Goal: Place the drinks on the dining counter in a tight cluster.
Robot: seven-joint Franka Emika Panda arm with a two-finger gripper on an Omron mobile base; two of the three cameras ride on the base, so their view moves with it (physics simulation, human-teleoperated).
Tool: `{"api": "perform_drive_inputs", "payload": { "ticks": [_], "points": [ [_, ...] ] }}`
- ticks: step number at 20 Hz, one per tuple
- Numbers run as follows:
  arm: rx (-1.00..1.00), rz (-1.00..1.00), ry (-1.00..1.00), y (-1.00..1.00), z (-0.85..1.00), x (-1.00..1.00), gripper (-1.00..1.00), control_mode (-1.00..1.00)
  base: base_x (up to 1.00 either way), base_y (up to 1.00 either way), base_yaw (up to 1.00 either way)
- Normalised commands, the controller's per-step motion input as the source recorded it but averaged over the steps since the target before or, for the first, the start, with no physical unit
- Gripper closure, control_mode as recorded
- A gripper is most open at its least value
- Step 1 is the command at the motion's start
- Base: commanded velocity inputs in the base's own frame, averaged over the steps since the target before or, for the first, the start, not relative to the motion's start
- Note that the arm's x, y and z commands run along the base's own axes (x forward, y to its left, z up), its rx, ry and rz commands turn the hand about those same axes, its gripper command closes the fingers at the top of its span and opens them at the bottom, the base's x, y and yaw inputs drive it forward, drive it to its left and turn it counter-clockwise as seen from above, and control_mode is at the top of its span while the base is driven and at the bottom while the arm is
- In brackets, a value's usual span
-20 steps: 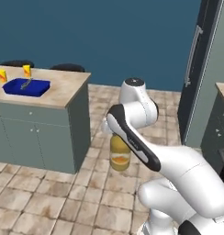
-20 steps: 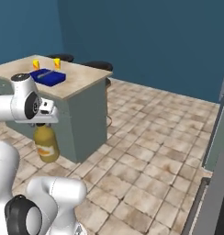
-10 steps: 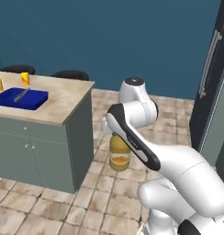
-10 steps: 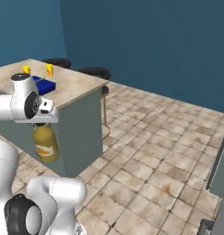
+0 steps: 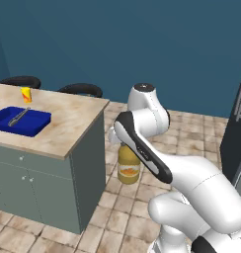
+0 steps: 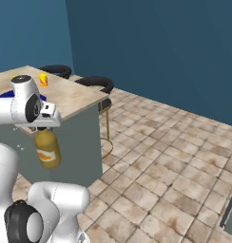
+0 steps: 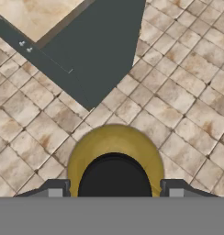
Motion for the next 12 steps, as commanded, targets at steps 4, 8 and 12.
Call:
{"api": "perform_drive_inputs", "payload": {
  "ticks": [4,8,12],
  "points": [
    [0.0,0.0,0.0,0.0,0.0,0.0,1.0,1.0,0.88,-0.02,0.13],
    [0.0,0.0,0.0,0.0,0.0,0.0,1.0,1.0,0.88,-0.04,0.13],
    [0.0,0.0,0.0,0.0,0.0,0.0,1.0,1.0,0.86,-0.06,0.13]
  ]
}}
